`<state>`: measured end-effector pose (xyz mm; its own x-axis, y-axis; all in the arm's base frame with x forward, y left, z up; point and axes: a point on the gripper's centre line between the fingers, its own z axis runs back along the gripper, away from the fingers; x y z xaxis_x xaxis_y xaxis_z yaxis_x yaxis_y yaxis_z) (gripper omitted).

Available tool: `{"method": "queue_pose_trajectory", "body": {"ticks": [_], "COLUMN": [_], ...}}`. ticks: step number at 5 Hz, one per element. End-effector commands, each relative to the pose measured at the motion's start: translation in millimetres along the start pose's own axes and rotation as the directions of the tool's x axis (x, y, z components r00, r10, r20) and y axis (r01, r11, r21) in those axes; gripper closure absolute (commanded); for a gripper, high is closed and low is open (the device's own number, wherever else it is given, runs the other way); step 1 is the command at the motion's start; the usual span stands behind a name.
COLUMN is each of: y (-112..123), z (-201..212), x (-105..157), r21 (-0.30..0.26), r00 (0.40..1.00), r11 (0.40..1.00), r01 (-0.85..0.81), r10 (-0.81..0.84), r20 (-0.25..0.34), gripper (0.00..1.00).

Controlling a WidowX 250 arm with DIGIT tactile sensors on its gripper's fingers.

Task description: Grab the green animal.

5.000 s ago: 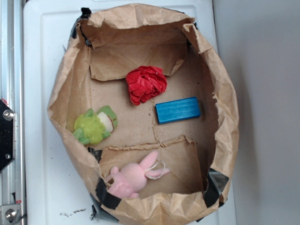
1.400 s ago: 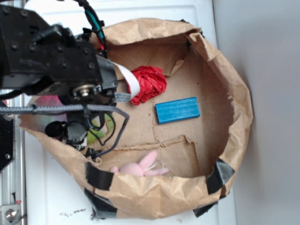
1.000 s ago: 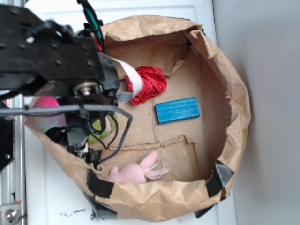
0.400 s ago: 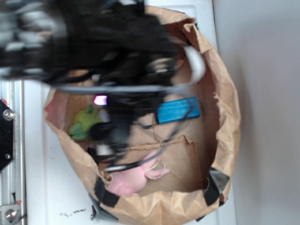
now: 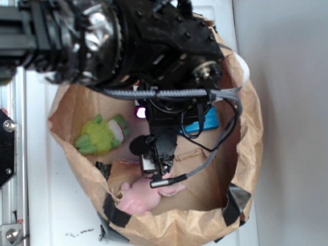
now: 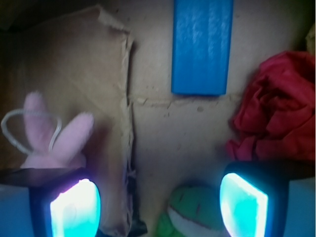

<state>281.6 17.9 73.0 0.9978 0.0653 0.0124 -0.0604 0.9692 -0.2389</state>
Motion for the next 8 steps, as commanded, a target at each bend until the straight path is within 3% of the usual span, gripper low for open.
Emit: {"method": "queue_pose_trajectory", "body": {"ticks": [1,2,4,6,8], "y": [8.2,13.9,8.3,11.1,9.6], "z": [4.4,2.9,4.3,8.9,7.4], "x": [-2.5,2.5,-4.4,-8.4,-11.9], "r21": [0.079,0.102,0.081,0.092,0.091], "r00": [0.997,0.996,0.996,0.991,0.99], "r11": [0.994,0.991,0.994,0.991,0.994], "r01": [0.075,0.088,0.08,0.1,0.067], "r10": [-0.075,-0.087,-0.077,-0.091,-0.055], "r20": [0.001,-0.007,-0.037,-0.1,-0.127], "gripper": [0.0,0.0,0.0,0.0,0.0]}}
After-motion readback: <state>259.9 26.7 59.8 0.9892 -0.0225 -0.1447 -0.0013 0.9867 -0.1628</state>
